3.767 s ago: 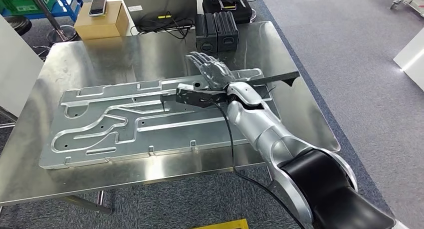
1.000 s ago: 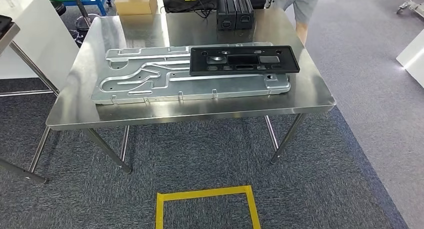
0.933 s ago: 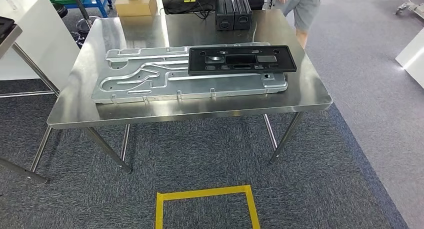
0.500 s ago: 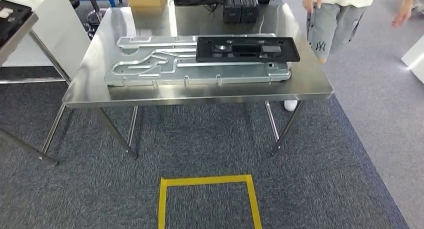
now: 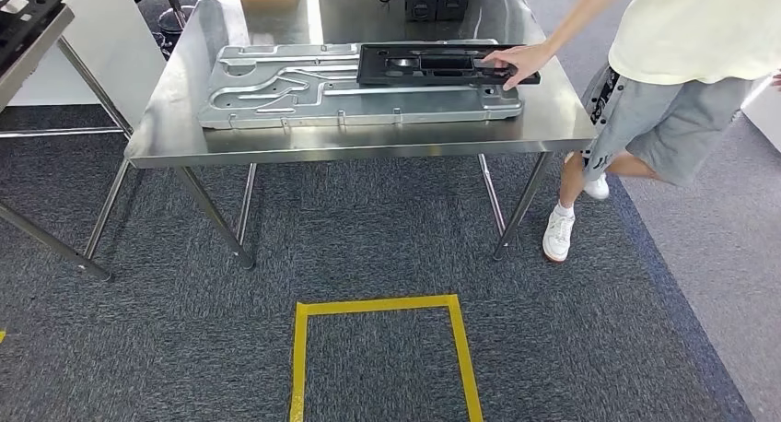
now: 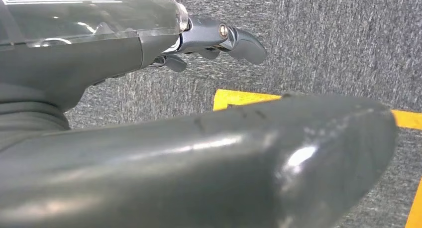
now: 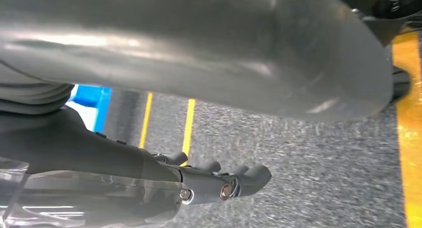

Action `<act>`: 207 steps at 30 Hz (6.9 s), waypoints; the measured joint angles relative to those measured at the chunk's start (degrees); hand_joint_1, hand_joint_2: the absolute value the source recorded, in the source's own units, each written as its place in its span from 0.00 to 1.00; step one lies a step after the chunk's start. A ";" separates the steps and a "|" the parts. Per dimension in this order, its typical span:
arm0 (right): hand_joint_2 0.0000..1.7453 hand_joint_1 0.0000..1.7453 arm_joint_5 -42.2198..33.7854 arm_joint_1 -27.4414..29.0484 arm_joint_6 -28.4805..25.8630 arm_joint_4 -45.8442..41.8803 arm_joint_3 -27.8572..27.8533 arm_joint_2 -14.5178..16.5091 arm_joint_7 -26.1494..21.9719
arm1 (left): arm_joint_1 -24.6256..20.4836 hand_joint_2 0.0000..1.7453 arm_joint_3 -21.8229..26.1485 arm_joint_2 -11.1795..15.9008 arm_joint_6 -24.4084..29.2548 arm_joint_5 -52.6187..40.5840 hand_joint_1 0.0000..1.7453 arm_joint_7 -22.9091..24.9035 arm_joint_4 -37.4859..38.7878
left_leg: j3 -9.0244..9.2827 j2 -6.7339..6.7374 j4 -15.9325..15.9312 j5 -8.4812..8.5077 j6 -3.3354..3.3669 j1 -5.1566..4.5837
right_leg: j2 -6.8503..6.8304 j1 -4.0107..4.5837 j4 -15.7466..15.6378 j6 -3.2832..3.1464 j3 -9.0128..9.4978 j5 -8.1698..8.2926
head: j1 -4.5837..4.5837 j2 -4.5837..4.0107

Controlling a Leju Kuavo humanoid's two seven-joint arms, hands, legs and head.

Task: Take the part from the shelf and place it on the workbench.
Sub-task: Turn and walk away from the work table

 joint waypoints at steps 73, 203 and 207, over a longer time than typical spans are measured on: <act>0.00 0.00 -0.15 -0.15 1.78 0.29 0.00 -0.86 -2.58 | -0.58 0.00 -1.38 -0.97 -0.78 -1.89 0.00 1.20 0.31 | 7.64 0.12 2.83 -10.92 -1.08 0.94 | -0.63 -0.07 2.98 -1.19 -12.62 8.30 | -0.02 0.00; 0.00 0.00 -19.89 -1.99 -3.06 0.39 -12.07 -2.54 -8.55 | -0.44 0.00 8.41 4.85 10.50 2.58 0.00 16.87 -0.02 | 3.91 0.79 -1.06 -3.83 0.49 1.19 | -3.50 -0.43 7.11 0.68 -7.08 -1.20 | -0.02 0.00; 0.00 0.00 -16.00 -1.01 -3.85 0.40 -8.30 -2.53 -7.16 | -0.33 0.00 3.25 4.54 14.34 -3.60 0.00 19.23 -0.02 | 3.43 -2.38 -0.91 -3.52 0.92 0.95 | -0.22 -0.49 19.21 0.71 -13.16 -5.47 | -0.01 0.00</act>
